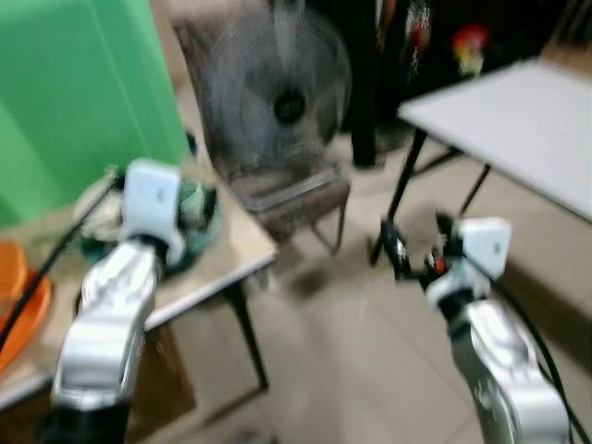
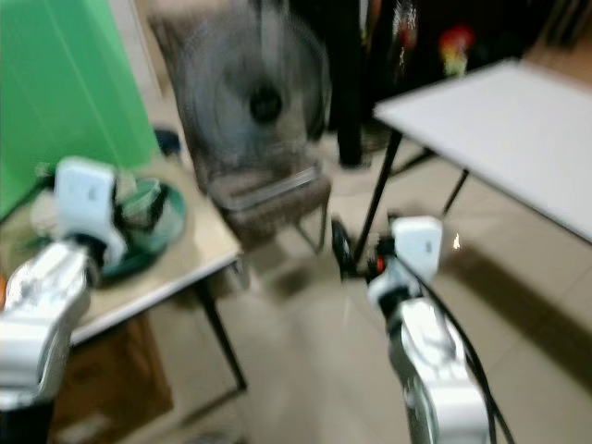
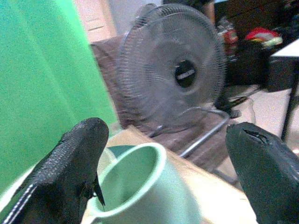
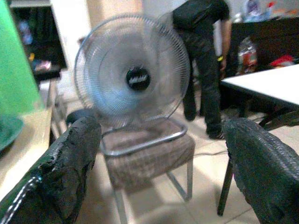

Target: Setting the table

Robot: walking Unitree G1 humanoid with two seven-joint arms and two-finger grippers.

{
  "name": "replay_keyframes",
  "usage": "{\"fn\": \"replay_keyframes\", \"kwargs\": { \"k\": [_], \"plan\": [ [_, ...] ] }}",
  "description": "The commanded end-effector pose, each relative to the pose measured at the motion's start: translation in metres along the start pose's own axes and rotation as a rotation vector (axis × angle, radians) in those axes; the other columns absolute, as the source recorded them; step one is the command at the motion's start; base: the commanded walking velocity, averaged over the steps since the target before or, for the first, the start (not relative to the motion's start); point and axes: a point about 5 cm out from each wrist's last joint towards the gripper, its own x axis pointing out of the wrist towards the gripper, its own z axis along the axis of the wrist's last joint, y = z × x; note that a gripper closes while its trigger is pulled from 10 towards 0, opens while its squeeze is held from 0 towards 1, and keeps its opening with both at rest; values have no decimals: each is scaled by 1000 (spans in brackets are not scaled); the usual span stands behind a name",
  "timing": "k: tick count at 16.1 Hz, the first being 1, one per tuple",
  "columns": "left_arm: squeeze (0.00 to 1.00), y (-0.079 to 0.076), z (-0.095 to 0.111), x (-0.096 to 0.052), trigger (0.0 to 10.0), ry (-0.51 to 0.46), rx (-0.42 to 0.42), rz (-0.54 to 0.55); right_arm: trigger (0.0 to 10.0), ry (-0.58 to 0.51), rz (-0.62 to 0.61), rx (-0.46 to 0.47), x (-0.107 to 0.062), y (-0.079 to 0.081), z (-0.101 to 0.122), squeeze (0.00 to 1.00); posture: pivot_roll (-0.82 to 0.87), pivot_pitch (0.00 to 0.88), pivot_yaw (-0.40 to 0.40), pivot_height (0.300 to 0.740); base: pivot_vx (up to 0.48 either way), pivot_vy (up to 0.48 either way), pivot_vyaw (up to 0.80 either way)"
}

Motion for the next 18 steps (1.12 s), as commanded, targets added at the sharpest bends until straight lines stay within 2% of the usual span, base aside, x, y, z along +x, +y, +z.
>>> {"fn": "replay_keyframes", "kwargs": {
  "k": [1, 10, 12, 17, 18],
  "plan": [
    [0, -2, 3, 2, 10000, -6, 2, -23, 10000, 15, -27, 31, -1, -4, -3, 0, 56, 0, 50, 740, 0, 480, 0],
    [0, -2, 1, -2, 10000, -8, 7, -27, 10000, 0, -17, 18, -7, -2, -2, 0, 64, 0, 32, 740, 0, 480, 0],
    [0, -1, 4, -4, 10000, -33, 39, -14, 10000, -14, -11, 19, -8, -1, 0, 0, 66, 0, 29, 740, 0, 0, -303],
    [0, -2, 6, -7, 10000, -40, 40, -21, 10000, -28, -1, 33, -10, 0, 2, 0, 80, 0, 15, 740, 0, -463, -160],
    [0, -3, 6, -8, 10000, -43, 36, -25, 10000, -28, 6, 33, -9, 0, 3, 0, 80, 0, 14, 740, 0, 0, 0]
  ]
}}
